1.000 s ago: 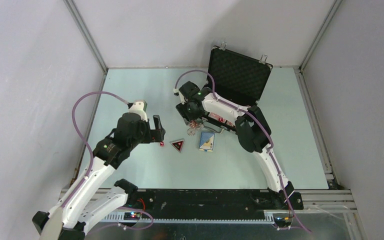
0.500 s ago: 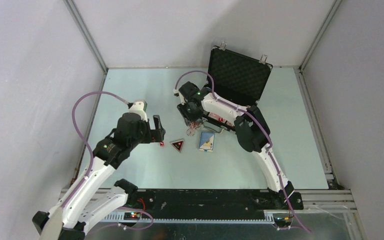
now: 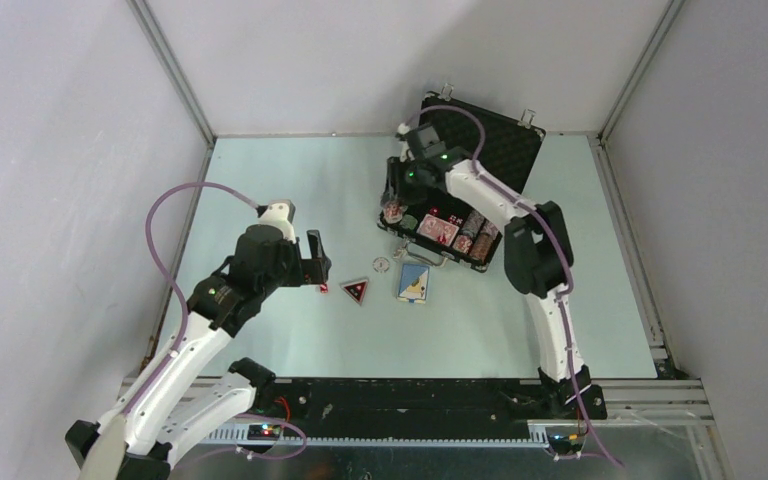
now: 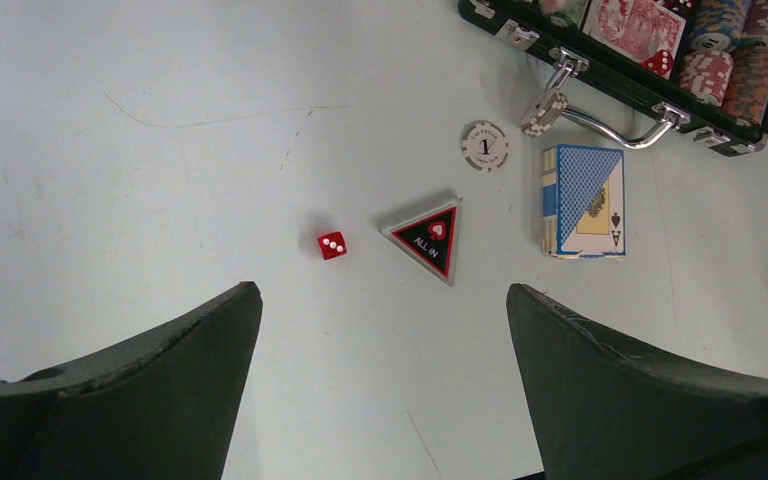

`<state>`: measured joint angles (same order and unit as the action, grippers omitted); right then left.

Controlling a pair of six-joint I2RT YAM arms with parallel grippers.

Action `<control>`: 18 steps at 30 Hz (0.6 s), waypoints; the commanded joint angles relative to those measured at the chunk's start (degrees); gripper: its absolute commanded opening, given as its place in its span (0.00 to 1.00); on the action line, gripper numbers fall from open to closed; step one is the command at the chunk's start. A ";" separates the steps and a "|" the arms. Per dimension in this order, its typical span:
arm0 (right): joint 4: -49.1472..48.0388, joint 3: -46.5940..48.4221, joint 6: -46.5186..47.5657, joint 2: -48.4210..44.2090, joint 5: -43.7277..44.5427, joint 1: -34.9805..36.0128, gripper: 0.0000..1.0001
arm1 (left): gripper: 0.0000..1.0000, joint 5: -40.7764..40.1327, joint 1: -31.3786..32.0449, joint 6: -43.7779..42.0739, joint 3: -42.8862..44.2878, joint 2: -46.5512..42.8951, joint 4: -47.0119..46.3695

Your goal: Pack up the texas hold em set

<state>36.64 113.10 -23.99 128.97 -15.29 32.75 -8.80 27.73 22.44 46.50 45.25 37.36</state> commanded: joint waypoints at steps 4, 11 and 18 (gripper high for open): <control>-15.48 -9.12 -17.62 -11.58 1.50 -5.16 0.21 | 1.00 -0.72 0.23 -0.88 1.47 0.06 -2.01; -17.57 -12.71 -23.45 -12.62 13.46 -6.09 0.23 | 1.00 -1.01 -0.10 -1.48 1.58 0.22 -2.37; -19.66 -16.95 -29.64 -13.60 22.38 -5.86 0.24 | 1.00 -1.75 -0.36 -1.91 1.66 0.26 -2.34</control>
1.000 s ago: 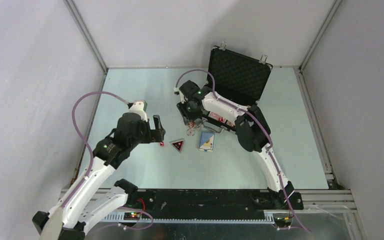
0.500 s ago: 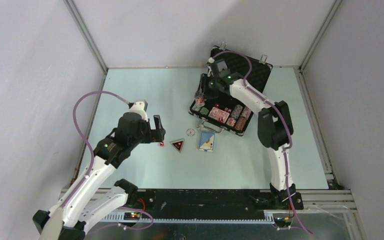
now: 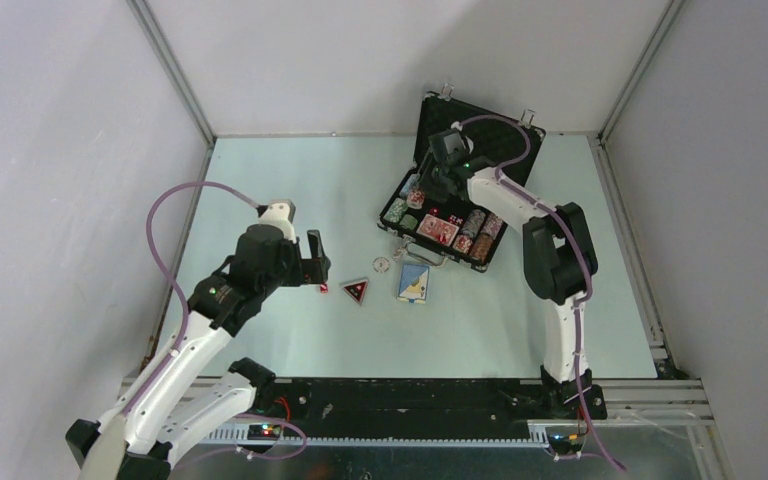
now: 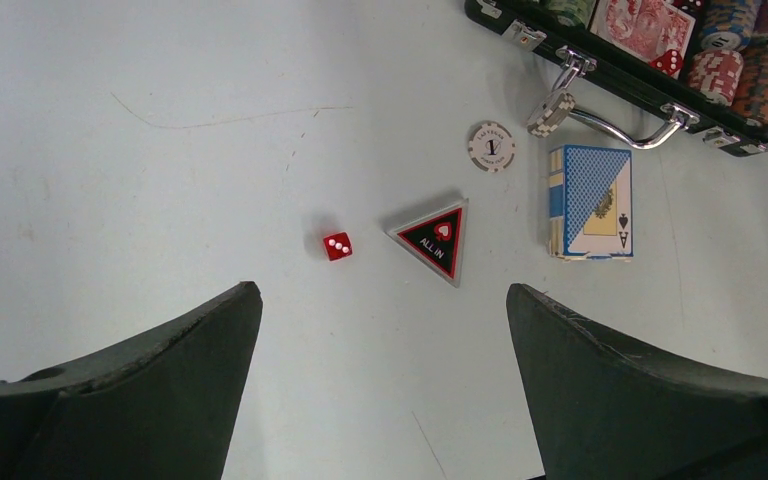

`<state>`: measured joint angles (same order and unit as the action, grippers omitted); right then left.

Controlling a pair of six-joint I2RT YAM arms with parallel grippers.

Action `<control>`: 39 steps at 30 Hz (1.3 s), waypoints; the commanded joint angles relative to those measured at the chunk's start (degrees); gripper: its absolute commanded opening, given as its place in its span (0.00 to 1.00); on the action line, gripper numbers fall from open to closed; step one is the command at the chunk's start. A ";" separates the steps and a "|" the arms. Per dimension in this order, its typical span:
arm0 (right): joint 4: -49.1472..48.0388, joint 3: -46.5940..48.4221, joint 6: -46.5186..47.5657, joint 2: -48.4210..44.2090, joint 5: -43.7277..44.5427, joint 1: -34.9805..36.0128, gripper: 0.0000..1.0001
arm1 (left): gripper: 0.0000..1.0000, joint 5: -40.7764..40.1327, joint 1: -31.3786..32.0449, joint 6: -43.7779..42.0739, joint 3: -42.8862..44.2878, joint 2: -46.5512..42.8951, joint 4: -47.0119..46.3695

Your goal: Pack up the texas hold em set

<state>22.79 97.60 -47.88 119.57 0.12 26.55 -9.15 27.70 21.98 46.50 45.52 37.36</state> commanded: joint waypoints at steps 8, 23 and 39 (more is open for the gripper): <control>-7.80 -3.39 -10.09 -2.16 7.80 0.22 0.27 | 1.00 -1.63 -0.63 -1.66 1.66 0.02 -2.28; -6.00 -3.70 -12.84 -1.82 2.36 -1.21 0.69 | 1.00 -1.74 -0.67 -1.85 2.31 0.94 -2.19; 6.73 -6.58 12.56 -19.39 8.02 2.66 0.68 | 1.00 12.91 -0.45 -11.43 0.41 5.67 -13.47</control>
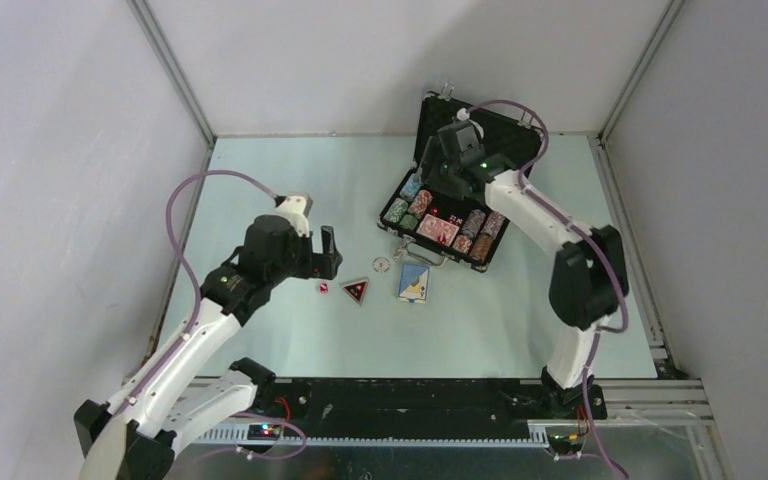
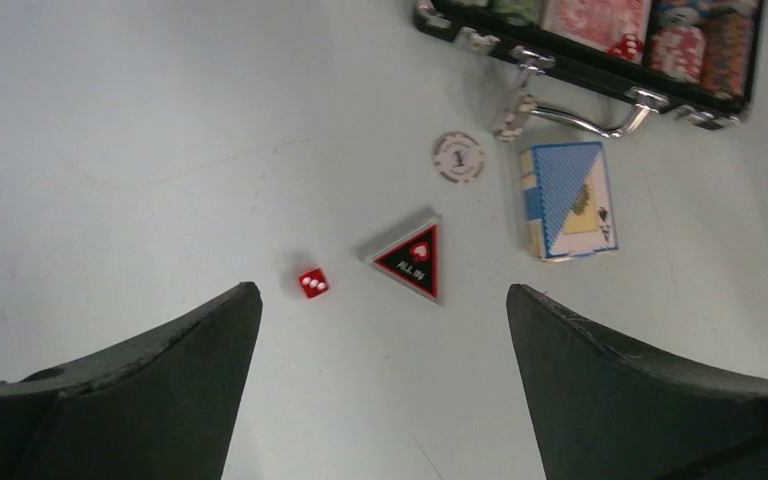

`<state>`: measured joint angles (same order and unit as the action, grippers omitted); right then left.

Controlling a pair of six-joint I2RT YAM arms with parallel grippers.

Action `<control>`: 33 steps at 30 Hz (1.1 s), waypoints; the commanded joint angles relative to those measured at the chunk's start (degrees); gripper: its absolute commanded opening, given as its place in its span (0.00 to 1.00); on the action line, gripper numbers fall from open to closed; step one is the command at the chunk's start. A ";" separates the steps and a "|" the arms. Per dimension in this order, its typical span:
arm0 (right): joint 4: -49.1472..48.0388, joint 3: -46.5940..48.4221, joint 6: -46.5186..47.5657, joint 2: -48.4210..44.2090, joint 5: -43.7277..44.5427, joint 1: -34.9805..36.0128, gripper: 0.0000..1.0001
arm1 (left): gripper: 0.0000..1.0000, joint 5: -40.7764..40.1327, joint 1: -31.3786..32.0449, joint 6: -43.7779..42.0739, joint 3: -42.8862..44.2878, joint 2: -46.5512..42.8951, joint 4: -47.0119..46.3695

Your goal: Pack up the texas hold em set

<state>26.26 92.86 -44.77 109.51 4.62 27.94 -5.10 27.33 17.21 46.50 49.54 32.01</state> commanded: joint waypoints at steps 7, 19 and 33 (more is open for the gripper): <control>14.20 -6.29 11.33 -18.12 -0.18 -2.35 0.78 | 1.00 13.11 0.71 -10.04 0.83 8.85 -16.11; 22.54 -12.62 13.02 -27.99 -2.17 -6.20 0.99 | 0.94 16.05 5.38 -17.81 12.73 29.99 -15.26; 26.09 -14.68 17.51 -33.49 -0.32 -9.60 0.94 | 0.76 18.21 8.70 -18.00 28.48 49.77 -11.01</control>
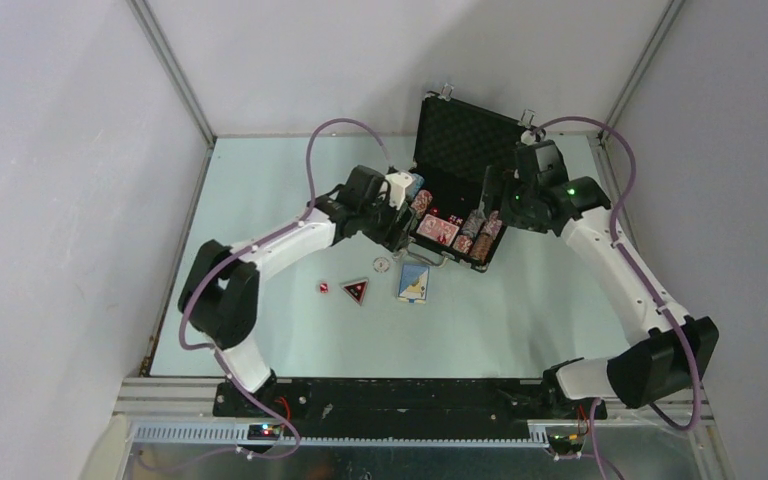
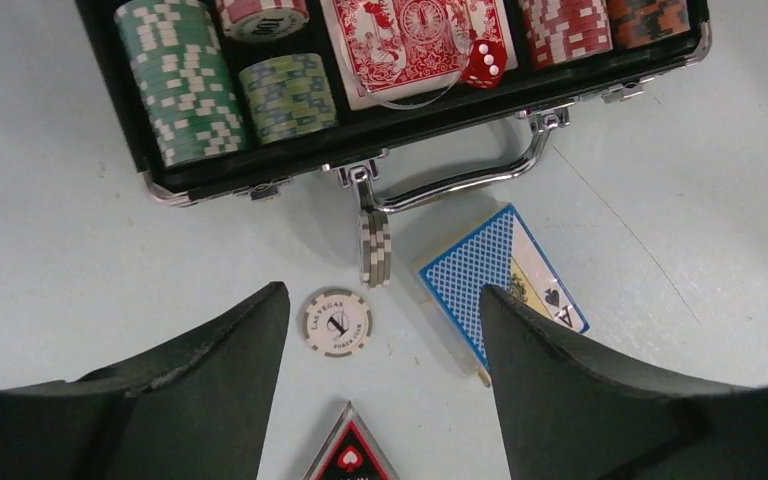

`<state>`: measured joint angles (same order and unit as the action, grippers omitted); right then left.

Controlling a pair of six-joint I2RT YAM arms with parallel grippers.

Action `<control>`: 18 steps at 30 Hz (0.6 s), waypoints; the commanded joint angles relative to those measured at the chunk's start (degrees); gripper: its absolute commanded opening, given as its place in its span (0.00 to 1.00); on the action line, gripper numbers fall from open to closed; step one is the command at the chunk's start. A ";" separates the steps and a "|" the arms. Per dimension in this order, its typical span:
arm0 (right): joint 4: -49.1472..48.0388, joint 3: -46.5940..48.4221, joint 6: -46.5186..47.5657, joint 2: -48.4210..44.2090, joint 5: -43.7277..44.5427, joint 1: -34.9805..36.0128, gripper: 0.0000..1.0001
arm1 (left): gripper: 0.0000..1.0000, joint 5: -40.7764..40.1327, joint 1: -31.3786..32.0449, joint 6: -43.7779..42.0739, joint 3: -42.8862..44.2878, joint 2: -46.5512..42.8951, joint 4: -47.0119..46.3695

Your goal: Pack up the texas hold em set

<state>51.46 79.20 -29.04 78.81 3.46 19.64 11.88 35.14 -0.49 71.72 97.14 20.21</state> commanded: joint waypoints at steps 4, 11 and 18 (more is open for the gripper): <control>0.97 -1.85 1.88 -3.79 0.38 -2.73 0.94 | 0.74 -0.22 1.04 0.05 5.26 5.64 2.19; 0.04 -3.15 1.52 -4.58 -0.58 -4.00 0.93 | 0.67 0.08 1.04 -0.19 5.53 8.35 2.98; -0.06 -3.24 1.24 -3.05 -1.87 -4.18 0.92 | 0.60 -1.12 1.07 0.08 8.12 12.70 4.35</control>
<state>52.16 75.77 -28.21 75.85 2.72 15.62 11.64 35.90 -0.43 76.23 107.72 23.99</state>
